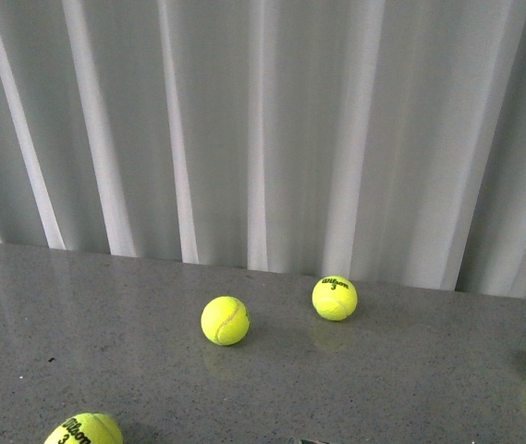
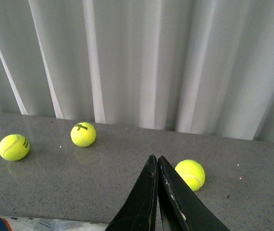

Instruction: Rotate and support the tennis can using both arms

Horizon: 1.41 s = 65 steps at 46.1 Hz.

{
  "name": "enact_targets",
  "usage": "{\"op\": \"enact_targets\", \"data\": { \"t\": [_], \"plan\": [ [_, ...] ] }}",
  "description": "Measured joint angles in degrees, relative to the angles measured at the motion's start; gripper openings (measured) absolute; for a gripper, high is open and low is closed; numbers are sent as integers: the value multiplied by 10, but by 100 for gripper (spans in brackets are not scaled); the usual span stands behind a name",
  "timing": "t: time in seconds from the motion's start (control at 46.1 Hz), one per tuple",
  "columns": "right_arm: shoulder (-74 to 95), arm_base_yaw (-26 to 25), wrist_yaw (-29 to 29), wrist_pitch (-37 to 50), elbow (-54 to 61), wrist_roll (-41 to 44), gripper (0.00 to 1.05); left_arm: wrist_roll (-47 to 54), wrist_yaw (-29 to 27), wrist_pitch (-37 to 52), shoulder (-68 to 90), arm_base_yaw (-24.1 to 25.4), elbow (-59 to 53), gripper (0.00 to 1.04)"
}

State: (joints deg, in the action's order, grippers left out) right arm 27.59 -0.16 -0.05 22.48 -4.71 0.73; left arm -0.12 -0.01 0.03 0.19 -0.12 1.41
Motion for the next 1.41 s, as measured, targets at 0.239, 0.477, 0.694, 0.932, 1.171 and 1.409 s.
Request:
{"op": "enact_targets", "data": {
  "t": [0.239,0.477,0.694,0.932,1.171,1.409],
  "plan": [
    [-49,0,0,-31,17,0,3,0,0,0,0,0,0,98],
    [-105,0,0,-55,45,0,3,0,0,0,0,0,0,98],
    [-148,0,0,-95,45,0,3,0,0,0,0,0,0,98],
    [-202,0,0,-154,44,0,3,0,0,0,0,0,0,98],
    [-273,0,-1,-224,44,0,3,0,0,0,0,0,0,98],
    [-273,0,-1,-224,44,0,28,0,0,0,-1,0,0,98]
  ]
}}
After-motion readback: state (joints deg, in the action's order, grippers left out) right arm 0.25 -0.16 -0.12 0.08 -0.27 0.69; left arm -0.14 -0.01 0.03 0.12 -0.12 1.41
